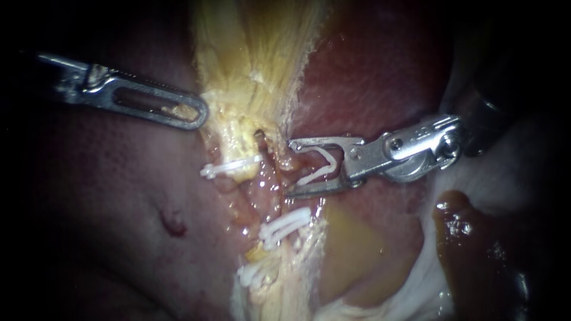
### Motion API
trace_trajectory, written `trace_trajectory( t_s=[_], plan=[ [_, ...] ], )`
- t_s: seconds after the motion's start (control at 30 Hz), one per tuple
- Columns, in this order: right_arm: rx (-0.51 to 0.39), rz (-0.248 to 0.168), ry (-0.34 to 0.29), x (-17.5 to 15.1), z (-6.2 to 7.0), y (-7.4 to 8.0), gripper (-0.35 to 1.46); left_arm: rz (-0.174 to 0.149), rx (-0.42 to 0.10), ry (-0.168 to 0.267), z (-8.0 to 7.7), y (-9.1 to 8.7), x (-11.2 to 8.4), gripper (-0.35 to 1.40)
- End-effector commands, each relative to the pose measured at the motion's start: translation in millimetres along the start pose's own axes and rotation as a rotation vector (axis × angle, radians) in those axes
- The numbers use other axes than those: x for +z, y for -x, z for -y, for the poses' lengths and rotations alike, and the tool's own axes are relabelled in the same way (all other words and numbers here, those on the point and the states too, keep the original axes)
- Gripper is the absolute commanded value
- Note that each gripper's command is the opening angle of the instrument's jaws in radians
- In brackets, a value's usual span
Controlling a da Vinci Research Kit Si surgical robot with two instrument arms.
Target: Clipping third clip right tube
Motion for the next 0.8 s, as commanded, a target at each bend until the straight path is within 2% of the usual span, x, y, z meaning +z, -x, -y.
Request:
trace_trajectory(
  t_s=[0.03, 0.2, 0.3, 0.57, 0.7, 0.8],
  plan=[
    [0.000, 0.000, -0.001, 0.0, 0.0, 0.0, 0.45, 0.000, 0.000, 0.000, 0.0, 0.0, 0.0, -0.35],
    [0.005, -0.001, -0.003, -0.3, 0.1, 0.1, 0.46, 0.000, 0.000, 0.000, 0.0, 0.0, 0.0, -0.35],
    [0.039, -0.011, -0.008, -0.9, 0.1, 0.2, 0.46, 0.000, 0.000, 0.000, 0.0, 0.0, -0.1, -0.35],
    [0.132, -0.067, -0.056, -3.1, 0.4, 0.4, 0.48, -0.001, 0.000, -0.001, 0.0, 0.0, -0.2, -0.35],
    [0.181, -0.119, -0.096, -4.5, 0.6, -0.3, 0.49, -0.001, 0.000, -0.001, 0.0, 0.0, -0.2, -0.35],
    [0.207, -0.141, -0.122, -5.2, 0.9, -0.9, 0.49, -0.001, 0.000, -0.001, 0.0, 0.0, -0.2, -0.35]
  ],
)
